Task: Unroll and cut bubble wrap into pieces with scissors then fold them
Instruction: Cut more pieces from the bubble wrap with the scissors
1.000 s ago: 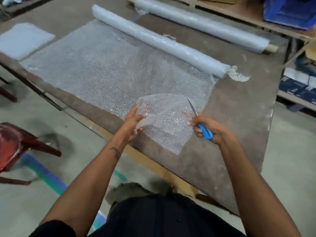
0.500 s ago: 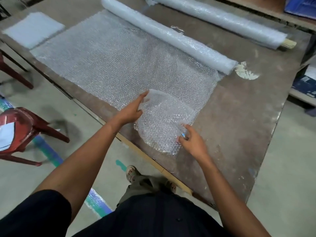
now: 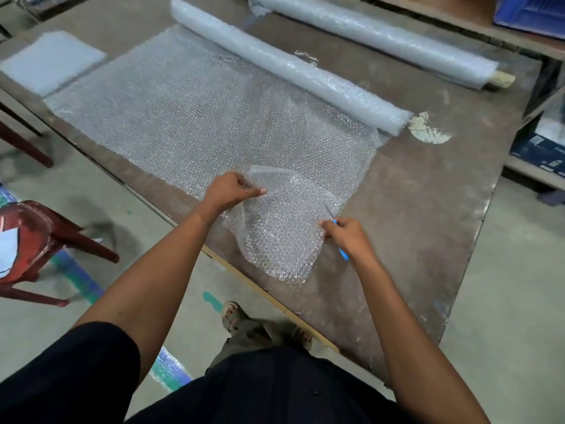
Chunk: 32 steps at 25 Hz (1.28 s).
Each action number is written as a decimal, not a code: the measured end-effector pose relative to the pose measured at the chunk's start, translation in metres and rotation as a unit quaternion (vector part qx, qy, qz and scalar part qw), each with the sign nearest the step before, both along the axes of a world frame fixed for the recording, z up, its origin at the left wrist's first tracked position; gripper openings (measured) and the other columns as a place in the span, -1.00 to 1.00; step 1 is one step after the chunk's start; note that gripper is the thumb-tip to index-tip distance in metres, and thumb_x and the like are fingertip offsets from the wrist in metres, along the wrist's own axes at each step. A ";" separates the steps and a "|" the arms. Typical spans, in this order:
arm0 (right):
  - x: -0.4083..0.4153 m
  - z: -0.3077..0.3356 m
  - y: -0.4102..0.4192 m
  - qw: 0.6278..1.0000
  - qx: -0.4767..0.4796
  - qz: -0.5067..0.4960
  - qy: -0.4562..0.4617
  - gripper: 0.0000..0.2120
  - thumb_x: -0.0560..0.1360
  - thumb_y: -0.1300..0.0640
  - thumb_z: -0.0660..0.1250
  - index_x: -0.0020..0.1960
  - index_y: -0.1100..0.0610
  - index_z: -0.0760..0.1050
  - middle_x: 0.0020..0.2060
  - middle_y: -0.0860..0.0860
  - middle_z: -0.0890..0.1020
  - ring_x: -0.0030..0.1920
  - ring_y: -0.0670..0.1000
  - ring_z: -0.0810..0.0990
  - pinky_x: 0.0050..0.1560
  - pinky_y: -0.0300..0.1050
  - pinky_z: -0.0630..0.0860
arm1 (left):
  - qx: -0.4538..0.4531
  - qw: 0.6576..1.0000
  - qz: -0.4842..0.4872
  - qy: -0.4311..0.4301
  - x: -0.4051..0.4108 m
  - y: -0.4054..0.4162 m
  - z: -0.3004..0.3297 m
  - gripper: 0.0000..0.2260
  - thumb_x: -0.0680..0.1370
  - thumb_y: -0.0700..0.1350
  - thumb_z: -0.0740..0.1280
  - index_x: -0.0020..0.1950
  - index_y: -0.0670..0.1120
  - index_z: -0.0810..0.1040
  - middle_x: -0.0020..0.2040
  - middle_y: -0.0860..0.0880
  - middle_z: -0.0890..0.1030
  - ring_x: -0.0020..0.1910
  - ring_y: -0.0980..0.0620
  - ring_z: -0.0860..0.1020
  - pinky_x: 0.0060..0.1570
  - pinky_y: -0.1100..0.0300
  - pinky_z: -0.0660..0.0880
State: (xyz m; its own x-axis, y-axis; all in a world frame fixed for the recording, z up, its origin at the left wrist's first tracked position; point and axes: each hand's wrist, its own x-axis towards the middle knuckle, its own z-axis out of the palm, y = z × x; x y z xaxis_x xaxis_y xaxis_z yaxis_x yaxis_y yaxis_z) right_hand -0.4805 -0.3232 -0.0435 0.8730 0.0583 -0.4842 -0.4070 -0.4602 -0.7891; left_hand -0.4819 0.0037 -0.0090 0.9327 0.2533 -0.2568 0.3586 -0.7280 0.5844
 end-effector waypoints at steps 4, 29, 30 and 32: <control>0.013 -0.003 0.006 1.000 -0.006 -0.027 -0.005 -0.93 0.51 0.07 0.55 -0.09 0.05 0.71 -0.23 -0.01 0.76 -0.14 0.07 0.74 -0.07 -0.02 0.64 | -0.011 0.997 -0.046 -0.059 0.008 -0.004 0.000 -0.74 0.54 0.14 0.54 0.08 -0.01 0.71 -0.33 0.07 0.52 -0.39 0.13 0.43 -0.29 0.13 0.26; -0.002 0.008 0.002 0.966 -0.242 -0.007 -0.086 -0.78 0.55 -0.11 0.38 0.13 -0.04 0.57 0.02 -0.01 0.71 0.04 0.13 0.65 -0.03 -0.06 0.46 | 0.049 0.998 -0.041 -0.009 -0.002 0.031 -0.031 -0.55 0.55 0.17 0.52 0.21 -0.07 0.44 -0.18 -0.04 0.64 -0.22 -0.03 0.61 -0.31 0.09 0.35; -0.003 0.007 0.001 0.967 -0.239 -0.007 -0.087 -0.75 0.55 -0.13 0.40 0.15 -0.05 0.57 0.04 -0.01 0.72 0.09 0.14 0.67 0.00 -0.05 0.48 | 0.042 0.998 -0.040 -0.005 -0.005 0.034 -0.032 -0.57 0.55 0.14 0.54 0.19 -0.07 0.46 -0.18 -0.04 0.65 -0.23 0.00 0.61 -0.31 0.11 0.35; -0.003 0.008 0.000 0.969 -0.230 -0.014 -0.086 -0.71 0.56 -0.15 0.41 0.20 -0.04 0.60 0.07 -0.01 0.72 0.14 0.15 0.67 0.04 -0.05 0.47 | 0.003 1.000 -0.030 -0.002 -0.009 0.037 -0.031 -0.63 0.56 0.09 0.54 0.17 -0.09 0.50 -0.17 -0.03 0.67 -0.30 0.11 0.59 -0.32 0.15 0.39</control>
